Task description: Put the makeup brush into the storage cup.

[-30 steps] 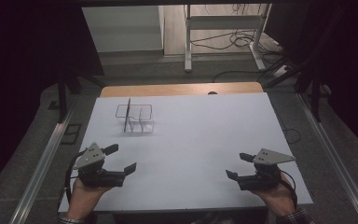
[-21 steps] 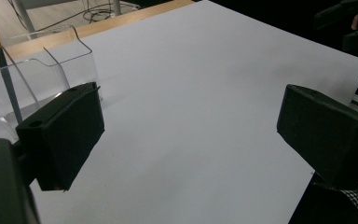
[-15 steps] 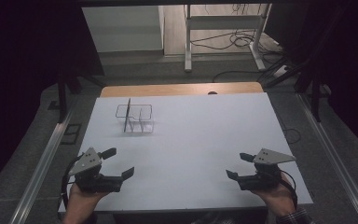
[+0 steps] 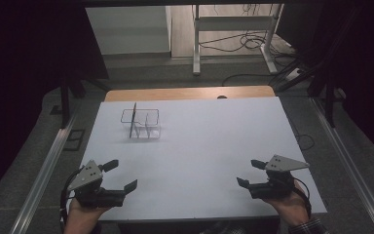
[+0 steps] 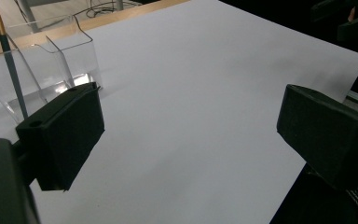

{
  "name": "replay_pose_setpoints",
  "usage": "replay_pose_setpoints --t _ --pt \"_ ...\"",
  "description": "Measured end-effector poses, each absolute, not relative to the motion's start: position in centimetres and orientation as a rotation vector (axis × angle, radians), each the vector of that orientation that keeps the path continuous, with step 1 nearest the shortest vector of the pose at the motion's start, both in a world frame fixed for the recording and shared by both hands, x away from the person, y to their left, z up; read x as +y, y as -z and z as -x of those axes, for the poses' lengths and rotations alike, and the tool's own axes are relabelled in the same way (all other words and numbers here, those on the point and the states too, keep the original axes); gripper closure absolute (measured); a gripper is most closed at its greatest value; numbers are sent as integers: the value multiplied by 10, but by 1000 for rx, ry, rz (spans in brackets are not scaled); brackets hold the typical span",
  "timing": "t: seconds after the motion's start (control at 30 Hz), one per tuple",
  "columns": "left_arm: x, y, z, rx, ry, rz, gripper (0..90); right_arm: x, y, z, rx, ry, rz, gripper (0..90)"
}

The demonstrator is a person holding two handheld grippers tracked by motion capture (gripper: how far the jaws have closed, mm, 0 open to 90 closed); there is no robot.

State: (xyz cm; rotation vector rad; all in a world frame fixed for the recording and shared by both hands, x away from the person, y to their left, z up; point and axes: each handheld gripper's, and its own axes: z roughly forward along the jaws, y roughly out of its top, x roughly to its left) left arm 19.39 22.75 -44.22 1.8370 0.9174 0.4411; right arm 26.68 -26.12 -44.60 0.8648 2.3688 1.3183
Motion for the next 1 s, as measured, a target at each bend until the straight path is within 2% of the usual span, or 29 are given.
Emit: replay_pose_setpoints --t 1.0 --pt "225 463 -179 945 -454 -1882 71 -276 446 -264 2352 -1320 -925 192"
